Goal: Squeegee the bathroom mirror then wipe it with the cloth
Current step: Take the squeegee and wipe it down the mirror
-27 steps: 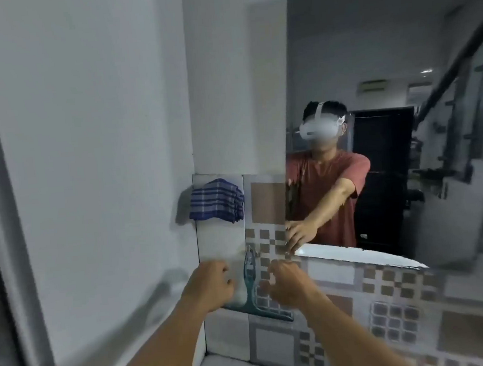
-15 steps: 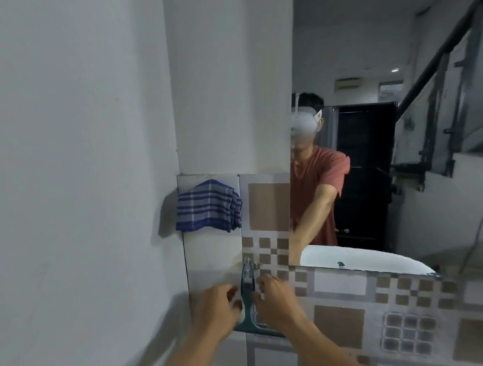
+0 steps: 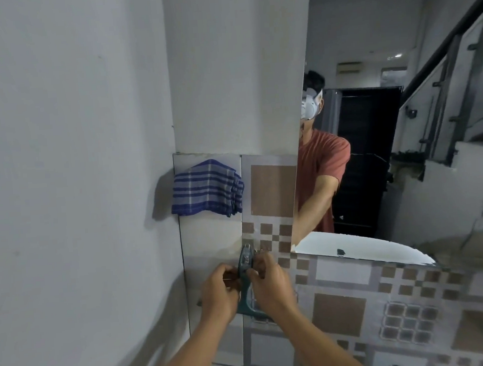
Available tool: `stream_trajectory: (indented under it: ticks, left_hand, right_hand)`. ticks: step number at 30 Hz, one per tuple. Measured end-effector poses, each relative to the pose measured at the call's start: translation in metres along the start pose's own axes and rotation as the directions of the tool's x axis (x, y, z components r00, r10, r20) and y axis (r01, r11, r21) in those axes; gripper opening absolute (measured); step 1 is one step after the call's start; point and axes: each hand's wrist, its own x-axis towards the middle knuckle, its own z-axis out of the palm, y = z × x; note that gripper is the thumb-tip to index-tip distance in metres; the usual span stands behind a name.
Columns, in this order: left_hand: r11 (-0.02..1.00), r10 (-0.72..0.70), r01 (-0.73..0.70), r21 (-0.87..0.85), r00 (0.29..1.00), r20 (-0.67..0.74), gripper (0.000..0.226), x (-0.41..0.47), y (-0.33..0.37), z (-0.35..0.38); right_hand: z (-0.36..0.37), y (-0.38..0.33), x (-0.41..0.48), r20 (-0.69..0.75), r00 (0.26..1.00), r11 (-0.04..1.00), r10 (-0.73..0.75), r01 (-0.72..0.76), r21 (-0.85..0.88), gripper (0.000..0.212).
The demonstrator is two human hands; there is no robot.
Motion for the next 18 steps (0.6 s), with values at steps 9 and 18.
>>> stream_trajectory:
  ticks: [9,18]
  left_hand:
    - [0.988,0.068,-0.075,-0.134,0.996,-0.058,0.018,-0.01,0.026,-0.01]
    - [0.947,0.233,-0.229,-0.227,0.972,-0.007,0.033,-0.042,0.052,-0.018]
  right_hand:
    - [-0.021,-0.027,-0.004,-0.012,1.0,0.997,0.007,-0.007,0.071,0.013]
    - [-0.053,-0.039,-0.018,-0.061,0.998,0.943,0.017,0.004,0.333,0.008]
